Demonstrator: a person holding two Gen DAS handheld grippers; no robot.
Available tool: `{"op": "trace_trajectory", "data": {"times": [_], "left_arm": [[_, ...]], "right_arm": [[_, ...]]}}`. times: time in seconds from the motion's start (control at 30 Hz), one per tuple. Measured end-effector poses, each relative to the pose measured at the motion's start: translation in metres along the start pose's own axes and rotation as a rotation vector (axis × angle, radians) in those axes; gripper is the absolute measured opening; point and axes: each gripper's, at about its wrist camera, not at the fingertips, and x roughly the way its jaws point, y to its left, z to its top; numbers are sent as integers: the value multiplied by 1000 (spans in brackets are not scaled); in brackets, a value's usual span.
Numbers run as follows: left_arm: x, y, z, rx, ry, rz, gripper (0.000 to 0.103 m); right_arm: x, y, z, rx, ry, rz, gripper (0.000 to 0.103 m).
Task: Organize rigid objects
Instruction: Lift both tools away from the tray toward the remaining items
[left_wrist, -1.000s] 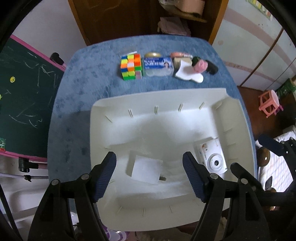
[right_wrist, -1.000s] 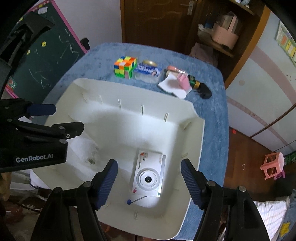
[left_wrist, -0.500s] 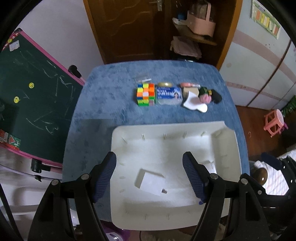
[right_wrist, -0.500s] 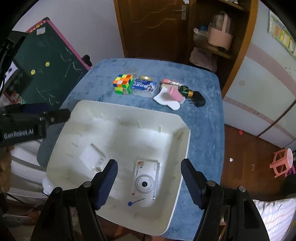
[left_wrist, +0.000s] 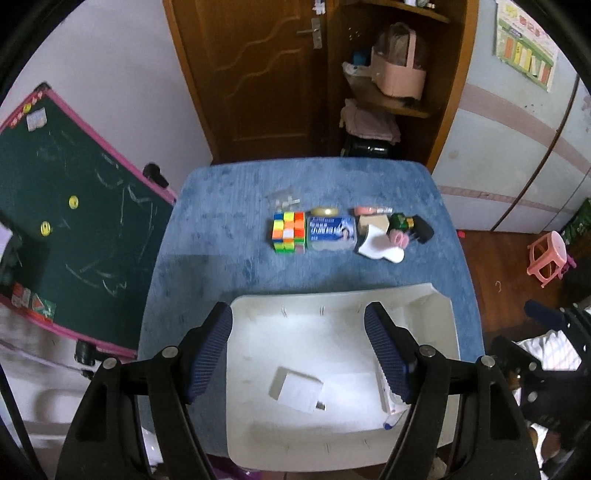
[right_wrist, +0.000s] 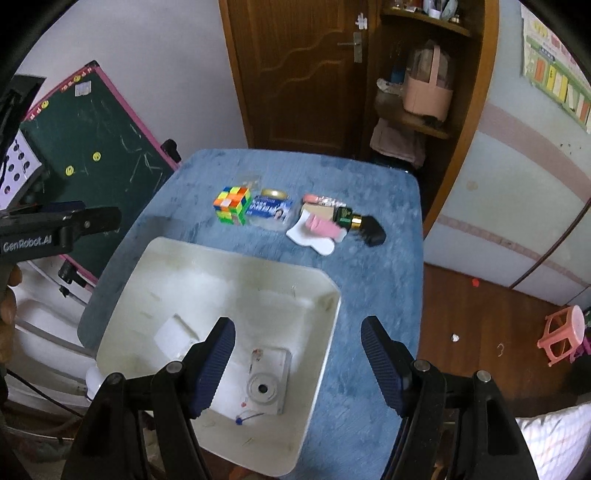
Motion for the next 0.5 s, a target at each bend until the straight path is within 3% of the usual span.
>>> {"op": "trace_trajectory", "data": {"times": [0.2,0.5], "left_arm": [[0,-2,26,26,-25,-7,77],[30,3,72,32,-41,-12,77]], "right_arm": [[-2,-28,29,121,19,100,72],[27,-61,85,266,85,126,72]]}}
